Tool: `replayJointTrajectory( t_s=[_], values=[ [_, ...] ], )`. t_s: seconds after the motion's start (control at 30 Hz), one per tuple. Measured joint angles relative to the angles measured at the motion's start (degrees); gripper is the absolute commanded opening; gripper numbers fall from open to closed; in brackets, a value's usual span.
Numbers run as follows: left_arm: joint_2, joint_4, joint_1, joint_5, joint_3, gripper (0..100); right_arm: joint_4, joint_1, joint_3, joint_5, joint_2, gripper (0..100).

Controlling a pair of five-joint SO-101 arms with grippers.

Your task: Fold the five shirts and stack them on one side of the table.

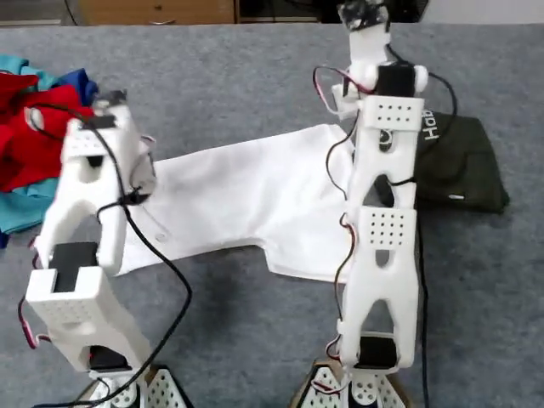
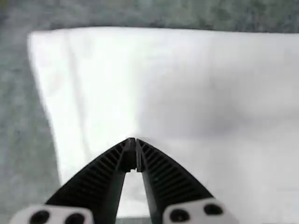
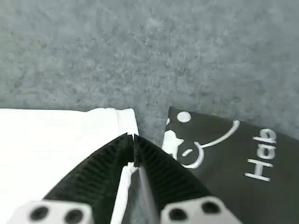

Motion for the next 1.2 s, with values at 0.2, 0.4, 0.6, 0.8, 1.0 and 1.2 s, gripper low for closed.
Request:
replayJointTrajectory(
  t_s=[0.2,0.4,0.6,0.8,1.0,1.2],
  values=[
    [-0.09,-7.03,1.14,0.88,3.69,2,-5.10,0.00,0.00,0.00,5.89,0.2],
    [-0.26,-8.00,2.64,1.58,5.54,2,-8.35,-0.18,0.00,0.00,10.02,0.2],
    [-0.88,-6.86,2.73,1.58,6.15,2,-8.53,-2.02,0.00,0.00,10.99,0.2],
    [-0.88,-1.76,2.73,1.58,4.84,2,-8.79,-4.31,0.00,3.78,12.40,0.2],
    [-0.88,-0.62,2.73,1.58,4.48,2,-9.93,-5.01,0.00,7.82,13.27,0.2],
    [-0.88,5.01,1.14,1.58,2.46,2,-10.11,-5.54,0.00,8.97,13.27,0.2]
  ],
)
